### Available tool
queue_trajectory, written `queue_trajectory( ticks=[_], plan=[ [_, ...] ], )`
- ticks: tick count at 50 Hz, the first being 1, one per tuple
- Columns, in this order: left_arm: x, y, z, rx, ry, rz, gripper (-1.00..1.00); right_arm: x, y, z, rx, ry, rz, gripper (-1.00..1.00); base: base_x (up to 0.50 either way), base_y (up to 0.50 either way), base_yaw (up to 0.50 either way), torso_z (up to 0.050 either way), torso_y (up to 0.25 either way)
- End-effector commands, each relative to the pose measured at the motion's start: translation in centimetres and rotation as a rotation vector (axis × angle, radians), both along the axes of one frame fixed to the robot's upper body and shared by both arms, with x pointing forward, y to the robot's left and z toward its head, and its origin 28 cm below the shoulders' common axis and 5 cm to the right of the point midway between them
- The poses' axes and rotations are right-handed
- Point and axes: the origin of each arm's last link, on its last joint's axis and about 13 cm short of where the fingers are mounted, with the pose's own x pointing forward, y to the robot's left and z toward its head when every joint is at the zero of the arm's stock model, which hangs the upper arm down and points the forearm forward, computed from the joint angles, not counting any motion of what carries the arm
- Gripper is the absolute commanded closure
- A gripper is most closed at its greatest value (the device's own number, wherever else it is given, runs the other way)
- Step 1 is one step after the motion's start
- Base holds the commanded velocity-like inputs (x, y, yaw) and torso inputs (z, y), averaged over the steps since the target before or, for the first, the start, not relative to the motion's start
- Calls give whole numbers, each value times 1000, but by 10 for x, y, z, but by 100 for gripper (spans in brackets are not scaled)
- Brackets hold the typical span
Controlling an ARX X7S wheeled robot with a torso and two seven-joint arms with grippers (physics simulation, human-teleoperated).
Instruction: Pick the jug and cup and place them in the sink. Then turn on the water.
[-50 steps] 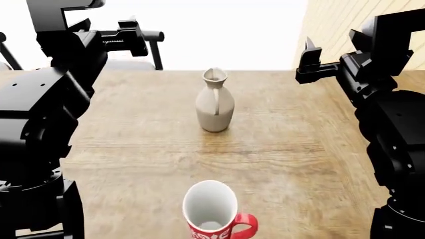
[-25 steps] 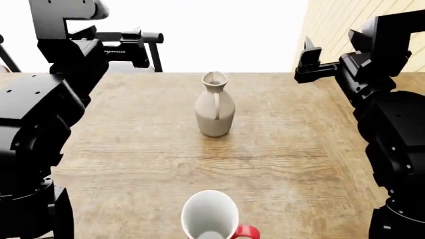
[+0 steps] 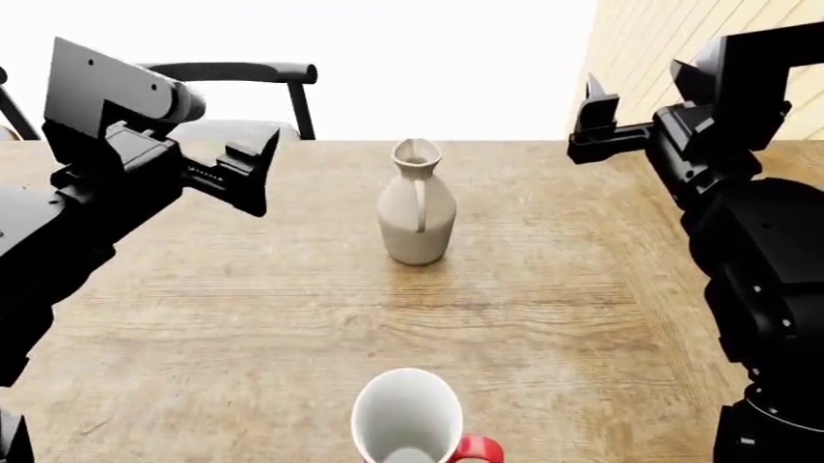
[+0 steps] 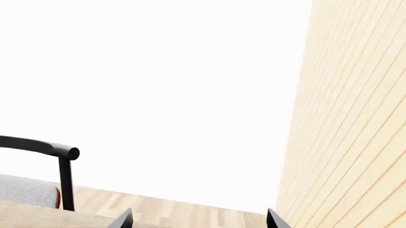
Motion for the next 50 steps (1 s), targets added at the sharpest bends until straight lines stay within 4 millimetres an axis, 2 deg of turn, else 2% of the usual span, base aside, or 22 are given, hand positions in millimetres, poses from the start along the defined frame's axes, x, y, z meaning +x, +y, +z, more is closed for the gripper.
queue_trajectory(
  ticks=[1,11,16,31,45,50],
  plan=[
    [-27,23,-8,153,104,-117,-100,2,0,-3,0,2,3,-100,0,0,0,0,0],
    [-55,41,-24,243,174,-274,-100,4,1,-5,-4,7,6,-100,0,0,0,0,0],
    [-66,44,-32,266,191,-371,-100,6,3,-5,-6,7,14,-100,0,0,0,0,0],
    [-88,41,-48,372,259,-554,-100,5,2,-5,-4,6,14,-100,0,0,0,0,0],
    [-104,36,-58,365,287,-663,-100,7,6,-7,-2,10,21,-100,0,0,0,0,0],
    [-110,28,-58,354,272,-720,-100,8,6,-7,-1,7,24,-100,0,0,0,0,0]
  ],
)
